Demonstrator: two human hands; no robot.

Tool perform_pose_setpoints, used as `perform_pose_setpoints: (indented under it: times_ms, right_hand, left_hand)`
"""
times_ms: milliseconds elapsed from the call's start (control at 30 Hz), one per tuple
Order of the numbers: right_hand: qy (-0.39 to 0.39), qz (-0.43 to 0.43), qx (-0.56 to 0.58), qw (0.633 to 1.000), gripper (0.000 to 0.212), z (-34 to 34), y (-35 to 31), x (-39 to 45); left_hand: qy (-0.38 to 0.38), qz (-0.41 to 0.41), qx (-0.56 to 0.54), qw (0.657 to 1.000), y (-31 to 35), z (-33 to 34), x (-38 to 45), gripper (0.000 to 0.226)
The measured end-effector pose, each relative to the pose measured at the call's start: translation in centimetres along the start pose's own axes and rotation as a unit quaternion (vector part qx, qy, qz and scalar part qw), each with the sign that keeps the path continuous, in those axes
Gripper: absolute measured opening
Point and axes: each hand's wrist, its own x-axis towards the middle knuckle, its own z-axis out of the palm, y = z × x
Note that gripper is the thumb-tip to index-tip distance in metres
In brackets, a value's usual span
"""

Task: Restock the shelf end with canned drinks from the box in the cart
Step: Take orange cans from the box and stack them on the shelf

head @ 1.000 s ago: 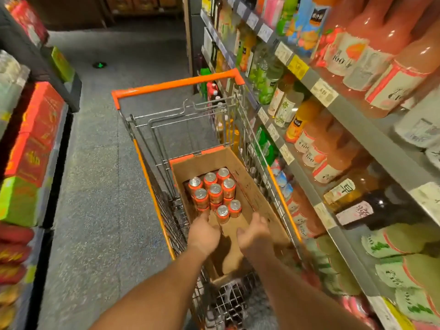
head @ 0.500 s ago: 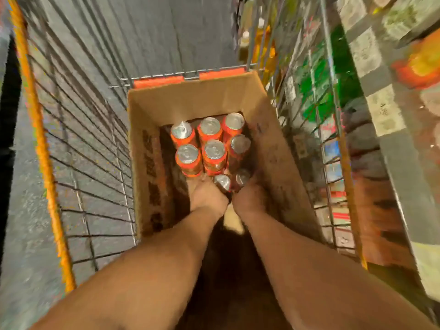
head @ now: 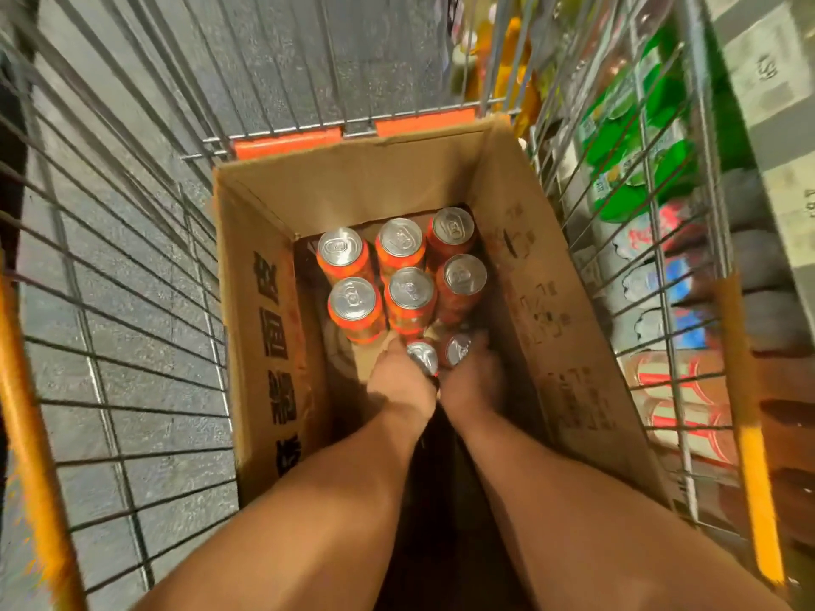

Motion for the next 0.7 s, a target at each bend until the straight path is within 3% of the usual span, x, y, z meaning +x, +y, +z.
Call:
perform_pose_setpoints:
  times_ms: [133, 233, 433, 533, 567, 633, 700]
  right_hand:
    - [0.015, -0.008, 0.045, 0.999, 0.075, -0.9, -0.8, -2.8]
    - [0.017, 0.015, 0.077, 0.997, 0.074, -3.3, -2.5, -5.4]
    - [0.085, 0.036, 0.111, 0.990, 0.054, -11.4, -6.5, -14.4]
    - [0.148, -0.011, 0.106, 0.983, 0.019, -16.1, -8.6, -20.5]
    - [0.169, -0.017, 0.101, 0.980, 0.019, -17.8, -9.3, -22.4]
    - [0.205, 0.027, 0.143, 0.968, 0.042, -21.6, -10.6, -26.3]
    - [0.258, 0.032, 0.201, 0.944, 0.053, -25.6, -11.2, -29.7]
  left_hand:
    - [-0.008, 0.012, 0.001, 1.000, -0.3, -2.2, -1.3, 0.040]
    - [0.001, 0.048, -0.004, 0.999, -0.2, -5.1, -3.2, 0.046]
    - [-0.006, 0.208, 0.038, 0.977, 1.4, -13.8, -9.9, 0.041]
    - [0.004, 0.297, 0.080, 0.952, 2.4, -19.6, -14.8, 0.040]
    - [0.005, 0.326, 0.070, 0.943, 2.8, -21.7, -16.6, 0.041]
    - [-0.003, 0.382, 0.050, 0.923, 3.9, -25.4, -20.4, 0.042]
    - [-0.016, 0.435, 0.041, 0.899, 5.2, -28.6, -24.3, 0.045]
